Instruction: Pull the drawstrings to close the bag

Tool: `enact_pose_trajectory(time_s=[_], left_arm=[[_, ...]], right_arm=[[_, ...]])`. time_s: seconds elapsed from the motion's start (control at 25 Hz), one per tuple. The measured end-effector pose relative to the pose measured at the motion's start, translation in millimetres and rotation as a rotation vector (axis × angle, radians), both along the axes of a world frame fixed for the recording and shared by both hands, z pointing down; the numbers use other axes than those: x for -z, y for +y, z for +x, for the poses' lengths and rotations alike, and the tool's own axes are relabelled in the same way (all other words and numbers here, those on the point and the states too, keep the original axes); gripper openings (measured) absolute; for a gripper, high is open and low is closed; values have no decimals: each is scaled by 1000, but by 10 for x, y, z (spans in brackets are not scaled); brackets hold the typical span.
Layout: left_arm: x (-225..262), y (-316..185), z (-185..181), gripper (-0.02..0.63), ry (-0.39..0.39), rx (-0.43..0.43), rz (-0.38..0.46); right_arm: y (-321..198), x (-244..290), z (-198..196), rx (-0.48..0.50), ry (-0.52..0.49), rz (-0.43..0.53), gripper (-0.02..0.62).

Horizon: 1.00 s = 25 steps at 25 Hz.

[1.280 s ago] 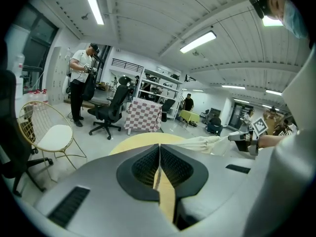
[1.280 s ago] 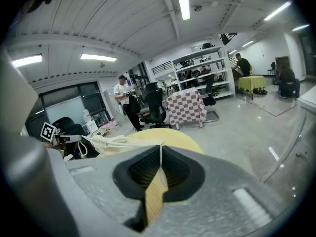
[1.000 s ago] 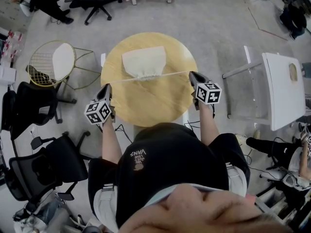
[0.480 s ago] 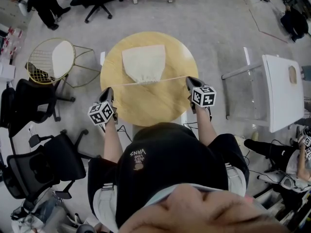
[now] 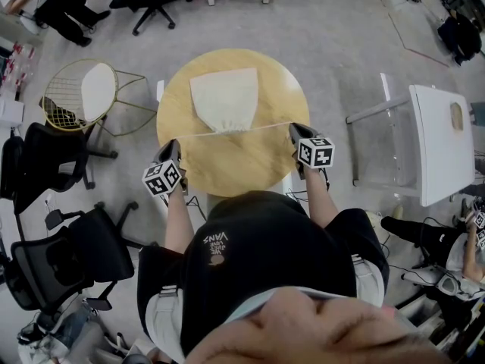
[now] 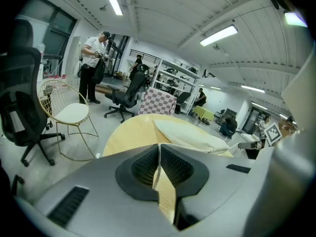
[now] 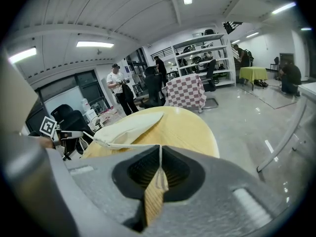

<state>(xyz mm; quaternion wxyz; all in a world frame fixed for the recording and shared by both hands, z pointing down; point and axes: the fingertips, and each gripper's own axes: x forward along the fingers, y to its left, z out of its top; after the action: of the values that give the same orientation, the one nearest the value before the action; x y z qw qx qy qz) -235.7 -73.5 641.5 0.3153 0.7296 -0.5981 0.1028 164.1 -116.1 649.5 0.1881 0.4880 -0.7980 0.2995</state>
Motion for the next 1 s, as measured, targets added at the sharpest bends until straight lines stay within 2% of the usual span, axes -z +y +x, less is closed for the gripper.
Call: enact_pose_trajectory(time_s=[0.76, 1.0], left_arm=[[-196, 131, 68, 26, -18, -9, -43], [-203, 151, 106, 33, -6, -9, -52]], right_arm=[[82, -131, -5, -14, 8, -34, 20], [115, -157, 48, -20, 7, -48, 44]])
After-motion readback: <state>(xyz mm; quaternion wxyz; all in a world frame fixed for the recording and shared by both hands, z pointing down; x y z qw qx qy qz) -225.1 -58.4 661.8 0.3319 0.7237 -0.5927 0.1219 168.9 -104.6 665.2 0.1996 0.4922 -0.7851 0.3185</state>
